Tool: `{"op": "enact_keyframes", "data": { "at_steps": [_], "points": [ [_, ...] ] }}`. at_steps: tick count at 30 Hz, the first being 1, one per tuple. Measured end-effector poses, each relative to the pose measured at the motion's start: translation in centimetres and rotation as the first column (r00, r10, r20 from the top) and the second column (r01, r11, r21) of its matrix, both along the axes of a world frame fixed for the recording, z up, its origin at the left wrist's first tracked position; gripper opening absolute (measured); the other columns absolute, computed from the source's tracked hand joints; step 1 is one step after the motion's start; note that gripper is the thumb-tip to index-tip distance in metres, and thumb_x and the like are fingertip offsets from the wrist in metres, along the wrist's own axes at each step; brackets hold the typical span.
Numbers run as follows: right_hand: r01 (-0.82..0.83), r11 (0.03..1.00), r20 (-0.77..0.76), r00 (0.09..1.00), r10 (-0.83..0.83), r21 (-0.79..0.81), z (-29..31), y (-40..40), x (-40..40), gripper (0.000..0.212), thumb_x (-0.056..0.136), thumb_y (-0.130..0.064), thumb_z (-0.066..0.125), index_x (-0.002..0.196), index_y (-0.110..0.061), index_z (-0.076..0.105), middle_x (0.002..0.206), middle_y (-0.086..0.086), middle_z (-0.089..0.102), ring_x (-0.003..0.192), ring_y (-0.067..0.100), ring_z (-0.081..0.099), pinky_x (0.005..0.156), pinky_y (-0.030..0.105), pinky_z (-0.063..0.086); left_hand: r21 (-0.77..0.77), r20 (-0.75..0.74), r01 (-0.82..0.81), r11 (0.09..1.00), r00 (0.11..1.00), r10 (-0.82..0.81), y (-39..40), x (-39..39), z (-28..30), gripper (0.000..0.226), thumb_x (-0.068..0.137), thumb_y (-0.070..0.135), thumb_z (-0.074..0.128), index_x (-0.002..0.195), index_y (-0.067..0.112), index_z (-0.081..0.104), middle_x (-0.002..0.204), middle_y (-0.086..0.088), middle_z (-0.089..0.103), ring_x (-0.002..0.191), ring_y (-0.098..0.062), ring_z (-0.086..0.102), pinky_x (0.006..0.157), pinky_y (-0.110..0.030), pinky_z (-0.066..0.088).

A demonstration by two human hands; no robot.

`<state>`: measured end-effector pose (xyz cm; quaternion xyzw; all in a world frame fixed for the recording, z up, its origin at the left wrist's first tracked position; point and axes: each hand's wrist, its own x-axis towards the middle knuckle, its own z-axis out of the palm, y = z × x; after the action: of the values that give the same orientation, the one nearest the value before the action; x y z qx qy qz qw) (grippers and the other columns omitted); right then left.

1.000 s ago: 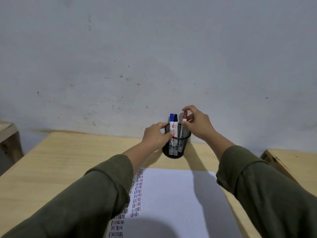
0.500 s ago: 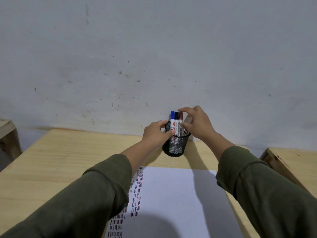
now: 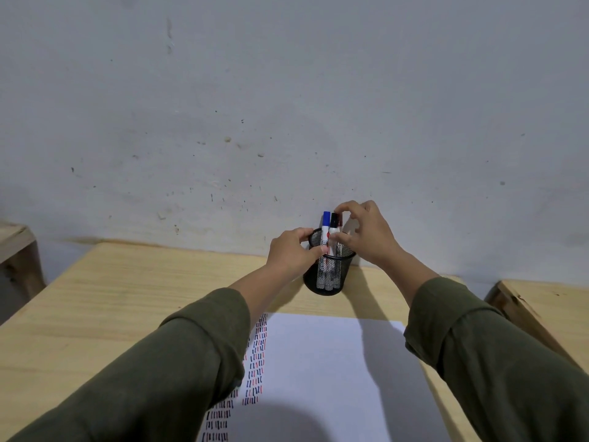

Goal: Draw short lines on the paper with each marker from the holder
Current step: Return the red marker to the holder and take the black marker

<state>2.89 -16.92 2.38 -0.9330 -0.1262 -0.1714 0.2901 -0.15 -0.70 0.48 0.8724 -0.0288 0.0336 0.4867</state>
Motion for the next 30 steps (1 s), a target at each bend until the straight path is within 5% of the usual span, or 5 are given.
{"op": "enact_keyframes", "data": {
  "at_steps": [6, 17, 23, 27, 30],
  "points": [
    [-0.036, 0.969, -0.044, 0.998, 0.048, 0.243, -0.4, 0.1, -1.6, 0.037, 0.078, -0.012, 0.071, 0.099, -0.026, 0.043, 0.081, 0.005, 0.059, 0.065, 0.017, 0.056, 0.046, 0.010, 0.041, -0.004, 0.005, -0.039, 0.999, 0.999, 0.039, -0.1, -0.4, -0.1, 0.062, 0.077, 0.038, 0.069, 0.132, 0.017, 0.049, 0.131, -0.004, 0.058, 0.124, -0.019, 0.050, 0.101, -0.030, 0.037],
    [-0.067, 0.708, 0.111, 0.994, -0.017, 0.703, 6.1, 1.0, -5.1, 0.055, 0.079, -0.003, 0.067, 0.115, -0.032, 0.036, 0.081, 0.001, 0.059, 0.070, 0.015, 0.066, 0.070, 0.025, 0.054, -0.163, 0.168, -0.046, 0.986, 0.983, 0.073, 1.2, -3.3, 5.2, 0.036, 0.086, 0.038, 0.058, 0.118, 0.021, 0.060, 0.122, 0.005, 0.063, 0.113, -0.009, 0.055, 0.093, -0.021, 0.037],
    [-0.175, 0.571, -0.014, 0.950, 0.311, 0.802, 5.9, 2.1, -11.5, 0.045, 0.083, -0.007, 0.067, 0.111, -0.031, 0.042, 0.071, 0.000, 0.074, 0.067, 0.013, 0.069, 0.060, 0.022, 0.052, -0.425, 0.080, 0.101, 0.899, 0.994, -0.074, 1.8, -8.3, 8.1, 0.030, 0.092, 0.033, 0.050, 0.119, 0.022, 0.059, 0.115, 0.005, 0.065, 0.110, -0.008, 0.056, 0.090, -0.026, 0.042],
    [-0.164, 0.539, -0.103, 0.897, 0.430, 0.826, 4.5, 3.6, -15.8, 0.041, 0.084, -0.005, 0.065, 0.117, -0.018, 0.044, 0.081, 0.010, 0.075, 0.071, 0.022, 0.070, 0.062, 0.027, 0.055, -0.508, 0.043, 0.171, 0.844, 0.984, -0.173, 2.5, -11.9, 7.4, 0.020, 0.093, 0.025, 0.050, 0.106, 0.028, 0.064, 0.099, 0.013, 0.068, 0.087, 0.006, 0.061, 0.065, -0.012, 0.047],
    [-0.137, 0.554, -0.164, 0.873, 0.460, 0.821, 4.4, 4.1, -18.8, 0.040, 0.086, -0.011, 0.065, 0.122, -0.015, 0.047, 0.088, 0.011, 0.075, 0.073, 0.023, 0.070, 0.065, 0.028, 0.055, -0.559, 0.021, 0.096, 0.824, 0.995, -0.102, 3.2, -14.4, 6.6, 0.010, 0.088, 0.027, 0.058, 0.089, 0.029, 0.067, 0.099, 0.007, 0.069, 0.096, -0.004, 0.061, 0.081, -0.021, 0.042]
  ]
}}
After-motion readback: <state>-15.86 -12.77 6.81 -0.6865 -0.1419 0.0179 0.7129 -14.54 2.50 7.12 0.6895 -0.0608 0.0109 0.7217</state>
